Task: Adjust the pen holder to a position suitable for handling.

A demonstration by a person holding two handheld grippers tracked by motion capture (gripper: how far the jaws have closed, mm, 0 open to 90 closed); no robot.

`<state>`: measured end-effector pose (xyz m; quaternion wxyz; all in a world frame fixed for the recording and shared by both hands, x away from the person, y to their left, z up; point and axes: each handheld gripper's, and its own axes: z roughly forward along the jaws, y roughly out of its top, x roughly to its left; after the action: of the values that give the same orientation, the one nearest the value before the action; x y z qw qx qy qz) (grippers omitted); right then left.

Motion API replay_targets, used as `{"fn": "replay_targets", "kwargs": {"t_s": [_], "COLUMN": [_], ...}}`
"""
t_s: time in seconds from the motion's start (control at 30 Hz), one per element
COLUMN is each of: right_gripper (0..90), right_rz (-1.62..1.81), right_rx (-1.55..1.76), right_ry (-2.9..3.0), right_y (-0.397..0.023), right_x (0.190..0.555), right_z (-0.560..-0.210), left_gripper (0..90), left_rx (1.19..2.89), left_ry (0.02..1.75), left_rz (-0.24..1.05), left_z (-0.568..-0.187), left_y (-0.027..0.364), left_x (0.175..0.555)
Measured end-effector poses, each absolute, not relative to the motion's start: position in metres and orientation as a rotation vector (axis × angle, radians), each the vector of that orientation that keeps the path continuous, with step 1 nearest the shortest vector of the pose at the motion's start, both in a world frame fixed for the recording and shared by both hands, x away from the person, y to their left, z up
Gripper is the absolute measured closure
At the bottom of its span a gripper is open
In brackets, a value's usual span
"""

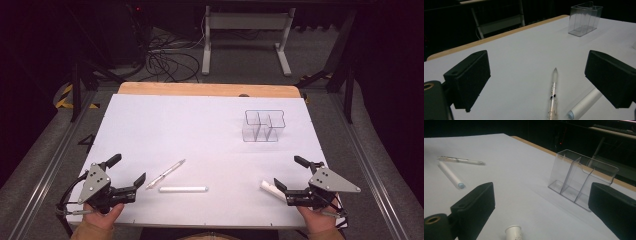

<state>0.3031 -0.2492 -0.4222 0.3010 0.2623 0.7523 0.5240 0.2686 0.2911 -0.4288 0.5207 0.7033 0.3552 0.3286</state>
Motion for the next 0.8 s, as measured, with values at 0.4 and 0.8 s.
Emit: {"fn": "replay_targets", "kwargs": {"t_s": [0.4, 0.8], "right_gripper": [7.8, 8.8], "right_rz": [1.391, 1.379], "right_rx": [0.682, 0.676], "right_ry": [1.998, 2.015], "right_y": [-0.2492, -0.2471], "right_x": [0.3027, 0.303], "right_z": [-0.4213, -0.4192], "left_gripper": [7.1, 7.1], "left_rx": [1.693, 1.696], "left_ry": [0.843, 0.841], "left_rz": [0.799, 0.804], "left_z": [-0.4286, -0.4286], "left_y": [0.2897, 0.2884], "left_x": [0.2686, 0.2682]}}
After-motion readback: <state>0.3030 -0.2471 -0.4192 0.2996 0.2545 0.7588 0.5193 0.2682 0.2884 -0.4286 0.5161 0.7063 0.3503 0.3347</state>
